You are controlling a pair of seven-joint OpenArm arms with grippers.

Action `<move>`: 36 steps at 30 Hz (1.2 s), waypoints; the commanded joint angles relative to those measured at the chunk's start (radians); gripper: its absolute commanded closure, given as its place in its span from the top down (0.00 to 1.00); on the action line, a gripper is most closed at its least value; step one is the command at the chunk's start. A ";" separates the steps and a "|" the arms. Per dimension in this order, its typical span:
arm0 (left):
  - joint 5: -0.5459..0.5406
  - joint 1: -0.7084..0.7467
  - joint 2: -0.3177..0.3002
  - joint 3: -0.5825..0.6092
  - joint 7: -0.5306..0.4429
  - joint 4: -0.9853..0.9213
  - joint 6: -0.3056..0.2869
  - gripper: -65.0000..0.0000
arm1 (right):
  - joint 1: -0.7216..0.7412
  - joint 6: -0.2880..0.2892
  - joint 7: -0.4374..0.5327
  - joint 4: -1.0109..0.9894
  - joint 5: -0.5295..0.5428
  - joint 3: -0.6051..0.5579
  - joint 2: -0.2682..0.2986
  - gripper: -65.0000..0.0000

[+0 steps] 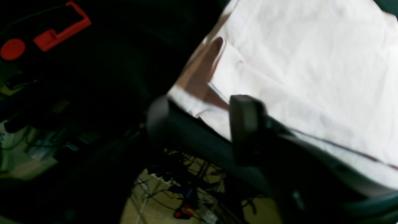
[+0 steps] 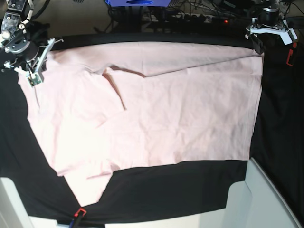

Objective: Fold the T-shirt properly
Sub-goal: 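Release the collar-side corners and lift both grippers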

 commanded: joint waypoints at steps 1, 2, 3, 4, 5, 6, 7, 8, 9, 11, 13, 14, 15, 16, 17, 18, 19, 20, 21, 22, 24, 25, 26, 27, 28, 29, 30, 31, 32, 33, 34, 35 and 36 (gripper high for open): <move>-0.012 0.008 -0.013 -0.009 -0.023 0.009 -0.006 0.54 | 0.001 -0.004 0.019 0.016 0.003 0.003 0.006 0.01; -0.010 0.007 -0.013 -0.009 -0.023 0.009 -0.006 0.55 | 0.001 -0.004 0.019 0.016 0.003 0.003 0.006 0.01; -0.012 -0.003 -0.013 -0.009 -0.023 0.009 -0.006 0.55 | 0.001 -0.004 0.019 0.016 0.003 0.005 0.006 0.01; -0.010 -0.010 -0.013 -0.009 -0.023 0.008 -0.006 0.55 | 0.001 -0.004 0.019 0.016 0.003 0.005 0.006 0.01; -0.009 -0.018 -0.011 -0.007 -0.023 -0.003 -0.006 0.55 | 0.001 -0.004 0.019 0.016 0.004 0.003 0.006 0.01; -0.010 -0.023 -0.011 -0.004 -0.023 -0.014 -0.006 0.54 | 0.001 -0.004 0.019 0.016 0.004 0.003 0.006 0.01; -0.010 -0.038 -0.011 0.001 -0.023 -0.022 -0.006 0.54 | 0.001 -0.004 0.019 0.016 0.004 0.003 0.006 0.01; -0.009 -0.050 -0.007 0.001 -0.023 -0.028 -0.006 0.54 | 0.001 -0.004 0.019 0.016 0.004 0.003 0.006 0.01; -0.009 -0.058 -0.004 0.002 -0.023 -0.035 -0.006 0.54 | 0.001 -0.004 0.019 0.016 0.004 0.003 0.006 0.01; -0.012 -0.072 -0.002 0.002 -0.023 -0.052 -0.006 0.54 | -0.001 -0.004 0.019 0.016 0.004 0.003 0.006 0.01; -0.009 -0.084 -0.001 0.004 -0.021 -0.069 -0.006 0.54 | -0.001 -0.004 0.017 0.016 0.004 0.005 0.006 0.01; -0.010 -0.089 -0.001 0.004 -0.021 -0.077 -0.006 0.54 | -0.001 -0.004 0.017 0.016 0.004 0.005 0.006 0.01; -0.010 -0.090 -0.001 0.004 -0.021 -0.083 -0.006 0.54 | -0.001 -0.004 0.017 0.016 0.004 0.005 0.006 0.01; -0.012 -0.092 -0.001 0.004 -0.021 -0.088 -0.006 0.54 | -0.001 -0.004 0.017 0.016 0.004 0.005 0.005 0.01; -0.012 -0.098 -0.001 0.010 -0.021 -0.088 -0.006 0.53 | -0.001 -0.004 0.017 0.016 0.004 0.005 0.005 0.01; -0.012 -0.101 -0.001 0.022 -0.021 -0.089 -0.006 0.53 | -0.001 -0.004 0.017 0.016 0.004 0.005 0.005 0.01; -0.012 -0.101 -0.002 0.036 -0.021 -0.089 -0.006 0.53 | -0.001 -0.004 0.017 0.016 0.004 0.005 0.005 0.01; -0.012 -0.104 -0.002 0.047 -0.021 -0.089 -0.006 0.53 | -0.001 -0.004 0.017 0.016 0.004 0.003 0.005 0.01; -0.012 -0.104 -0.002 0.054 -0.021 -0.089 -0.006 0.53 | -0.001 -0.004 0.017 0.016 0.004 0.003 0.003 0.01; -0.012 -0.105 -0.002 0.065 -0.021 -0.089 -0.006 0.53 | -0.001 -0.004 0.017 0.016 0.004 0.003 0.003 0.01; -0.012 -0.119 -0.002 0.091 -0.021 -0.089 -0.006 0.53 | -0.001 -0.004 0.014 0.016 0.004 0.003 0.003 0.01; -0.009 -0.124 -0.002 0.097 -0.021 -0.091 -0.006 0.53 | -0.001 -0.004 0.011 0.016 0.004 0.003 0.003 0.01; -0.009 -0.125 -0.002 0.099 -0.021 -0.091 -0.006 0.53 | -0.001 -0.004 0.011 0.016 0.004 0.003 0.003 0.01; -0.012 -0.125 -0.001 0.099 -0.021 -0.091 -0.006 0.52 | -0.001 -0.004 0.011 0.016 0.004 0.003 0.003 0.01; -0.012 -0.125 -0.001 0.099 -0.021 -0.091 -0.006 0.48 | -0.001 -0.004 0.011 0.016 0.004 0.005 0.003 0.01; -0.013 -0.125 -0.001 0.099 -0.021 -0.091 -0.006 0.41 | -0.001 -0.004 0.011 0.016 0.004 0.005 0.003 0.01; -0.013 -0.125 -0.001 0.099 -0.021 -0.091 -0.006 0.31 | -0.001 -0.004 0.011 0.016 0.004 0.005 0.003 0.01; -0.013 -0.127 -0.001 0.097 -0.021 -0.091 -0.006 0.21 | -0.001 -0.004 0.011 0.016 0.004 0.005 0.003 0.01; -0.015 -0.127 -0.001 0.097 -0.021 -0.091 -0.006 0.13 | -0.001 -0.004 0.011 0.016 0.004 0.005 0.003 0.01; -0.015 -0.127 -0.001 0.097 -0.021 -0.091 -0.006 0.09 | -0.001 -0.004 0.011 0.016 0.004 0.005 0.003 0.01; -0.015 -0.127 -0.001 0.097 -0.021 -0.089 -0.006 0.07 | -0.001 -0.004 0.011 0.016 0.004 0.003 0.003 0.01; -0.015 -0.127 -0.001 0.097 -0.021 -0.089 -0.006 0.06 | -0.001 -0.004 0.011 0.016 0.004 0.003 0.003 0.01; -0.015 -0.127 -0.001 0.096 -0.021 -0.089 -0.006 0.05 | -0.001 -0.004 0.011 0.016 0.004 0.003 0.003 0.01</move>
